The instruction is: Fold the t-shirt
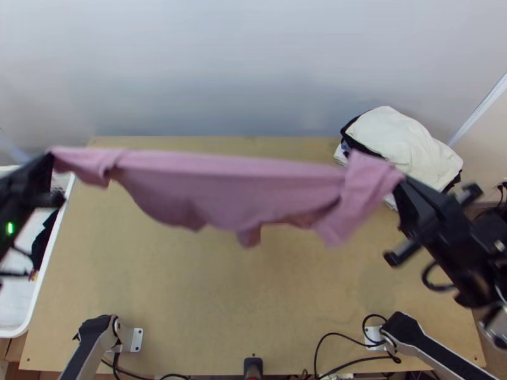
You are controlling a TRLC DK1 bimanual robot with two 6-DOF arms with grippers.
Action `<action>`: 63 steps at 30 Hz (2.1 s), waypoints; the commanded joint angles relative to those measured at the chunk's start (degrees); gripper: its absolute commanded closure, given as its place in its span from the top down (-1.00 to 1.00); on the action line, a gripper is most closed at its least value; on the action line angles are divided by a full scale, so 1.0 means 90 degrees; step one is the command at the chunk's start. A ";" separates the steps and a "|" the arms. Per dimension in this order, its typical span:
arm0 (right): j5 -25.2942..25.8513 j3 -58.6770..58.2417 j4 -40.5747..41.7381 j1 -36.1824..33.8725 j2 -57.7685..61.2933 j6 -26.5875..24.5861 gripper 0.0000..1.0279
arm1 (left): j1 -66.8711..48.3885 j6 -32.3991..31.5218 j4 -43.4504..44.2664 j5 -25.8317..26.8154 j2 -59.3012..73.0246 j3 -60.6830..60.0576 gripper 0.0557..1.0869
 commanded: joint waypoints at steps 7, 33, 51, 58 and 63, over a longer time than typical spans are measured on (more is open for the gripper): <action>0.0128 -0.0456 -0.1659 0.0015 -0.1029 0.0536 -0.94 | -0.0797 -0.0605 -0.0801 -0.0125 -0.1550 -0.1775 -0.93; -0.0204 -0.2497 0.2579 -0.0737 0.2359 0.1815 -0.94 | -0.1139 -0.0605 0.2471 -0.0105 0.2571 -0.3210 -0.93; -0.0331 -0.0583 0.3038 -0.1587 0.5953 0.3349 -0.94 | -0.1354 -0.1308 0.3184 -0.0242 0.6243 -0.0564 0.29; -0.0331 -0.0622 0.2960 -0.1547 0.6129 0.3397 -0.94 | -0.1432 -0.0996 0.3047 -0.0134 0.5432 -0.0740 0.93; -0.0331 -0.0690 0.2960 -0.1547 0.6129 0.3397 -0.94 | -0.1715 0.0606 0.2471 -0.0515 0.4505 -0.1159 0.90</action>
